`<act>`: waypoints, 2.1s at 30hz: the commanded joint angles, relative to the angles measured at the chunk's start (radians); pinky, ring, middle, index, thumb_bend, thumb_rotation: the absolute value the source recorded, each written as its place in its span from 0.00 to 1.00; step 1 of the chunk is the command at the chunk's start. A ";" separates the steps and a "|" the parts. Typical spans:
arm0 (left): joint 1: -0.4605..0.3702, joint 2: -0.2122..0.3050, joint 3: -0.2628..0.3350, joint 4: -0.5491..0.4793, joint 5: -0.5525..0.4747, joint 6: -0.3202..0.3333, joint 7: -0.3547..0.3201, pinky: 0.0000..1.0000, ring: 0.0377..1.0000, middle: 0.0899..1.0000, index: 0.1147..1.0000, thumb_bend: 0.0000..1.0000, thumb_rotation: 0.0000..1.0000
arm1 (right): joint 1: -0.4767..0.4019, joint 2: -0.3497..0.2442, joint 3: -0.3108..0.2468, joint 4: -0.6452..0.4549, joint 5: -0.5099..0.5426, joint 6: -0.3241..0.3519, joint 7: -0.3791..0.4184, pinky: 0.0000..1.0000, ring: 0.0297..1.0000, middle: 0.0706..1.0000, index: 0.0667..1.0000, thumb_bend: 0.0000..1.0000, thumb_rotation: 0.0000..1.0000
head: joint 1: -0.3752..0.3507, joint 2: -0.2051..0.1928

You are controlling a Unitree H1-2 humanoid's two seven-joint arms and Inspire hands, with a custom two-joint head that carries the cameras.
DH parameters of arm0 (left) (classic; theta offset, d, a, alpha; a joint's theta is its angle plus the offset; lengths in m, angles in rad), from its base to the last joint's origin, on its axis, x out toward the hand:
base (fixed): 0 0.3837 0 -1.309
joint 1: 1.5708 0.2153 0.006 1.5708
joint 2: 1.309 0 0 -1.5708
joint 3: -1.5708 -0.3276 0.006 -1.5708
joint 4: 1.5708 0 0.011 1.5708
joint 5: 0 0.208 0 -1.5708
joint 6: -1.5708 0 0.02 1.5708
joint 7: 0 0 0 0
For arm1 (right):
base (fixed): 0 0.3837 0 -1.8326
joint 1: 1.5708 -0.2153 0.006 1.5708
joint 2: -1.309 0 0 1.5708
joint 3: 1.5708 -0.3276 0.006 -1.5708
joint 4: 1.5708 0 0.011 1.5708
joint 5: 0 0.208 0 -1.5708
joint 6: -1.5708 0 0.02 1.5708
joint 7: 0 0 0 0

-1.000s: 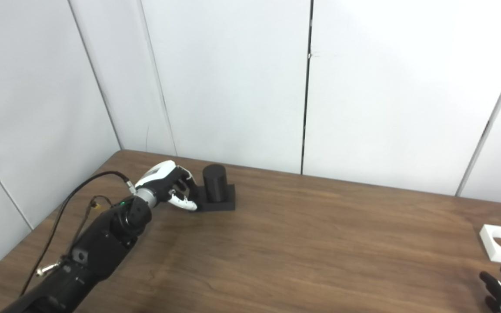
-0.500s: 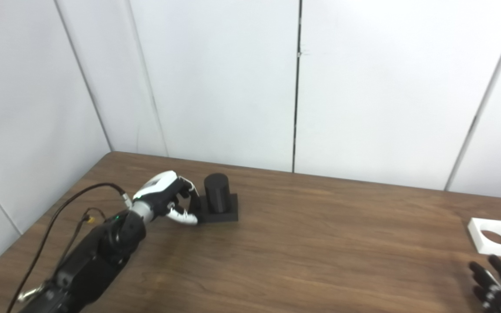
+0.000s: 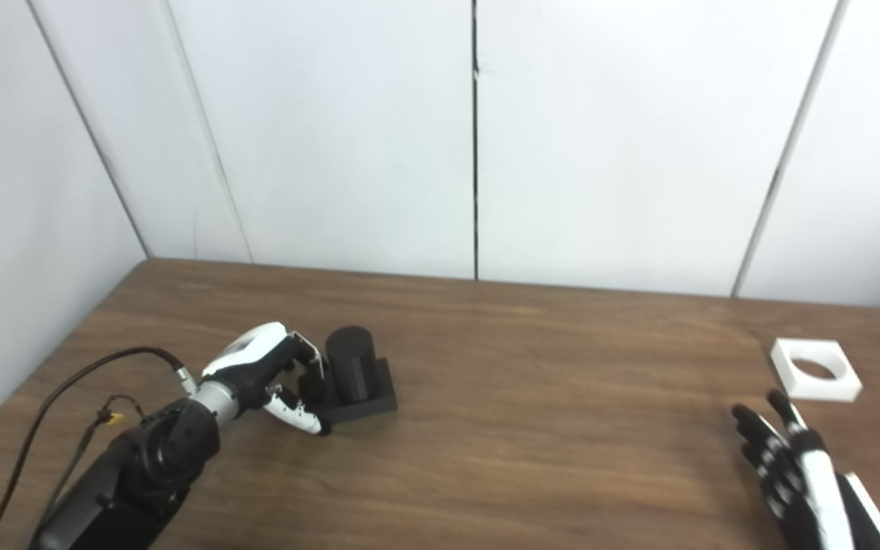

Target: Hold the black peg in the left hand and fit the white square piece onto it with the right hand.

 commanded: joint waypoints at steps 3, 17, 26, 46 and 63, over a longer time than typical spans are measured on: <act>0.030 -0.023 -0.033 -0.060 0.011 0.018 -0.039 0.78 0.82 0.75 0.56 0.89 0.08 | -0.028 0.001 0.007 -0.058 -0.011 -0.003 -0.012 1.00 0.96 0.90 1.00 0.54 0.95 | -0.021 0.018; 0.073 -0.068 -0.102 -0.202 0.066 0.015 -0.091 0.75 0.75 0.72 0.57 0.89 0.10 | -0.037 0.031 0.006 -0.112 -0.023 0.046 -0.058 1.00 0.98 0.91 1.00 0.52 1.00 | -0.071 0.078; 0.116 -0.108 -0.135 -0.277 0.095 0.011 -0.122 0.65 0.67 0.64 0.58 0.89 0.10 | -0.036 0.046 0.016 -0.120 -0.041 0.047 -0.073 1.00 0.97 0.88 0.99 0.52 0.98 | -0.093 0.093; 0.126 -0.207 -0.211 -0.333 0.153 -0.001 -0.171 0.69 0.69 0.64 0.57 0.88 0.07 | -0.030 0.074 0.025 -0.146 -0.051 0.070 -0.091 1.00 0.95 0.86 0.98 0.50 0.96 | -0.195 0.141; 0.131 -0.208 -0.174 -0.349 0.148 -0.008 -0.212 0.71 0.71 0.64 0.57 0.88 0.06 | -0.033 0.084 0.022 -0.160 -0.047 0.099 -0.102 1.00 0.96 0.86 0.97 0.54 0.95 | -0.204 0.186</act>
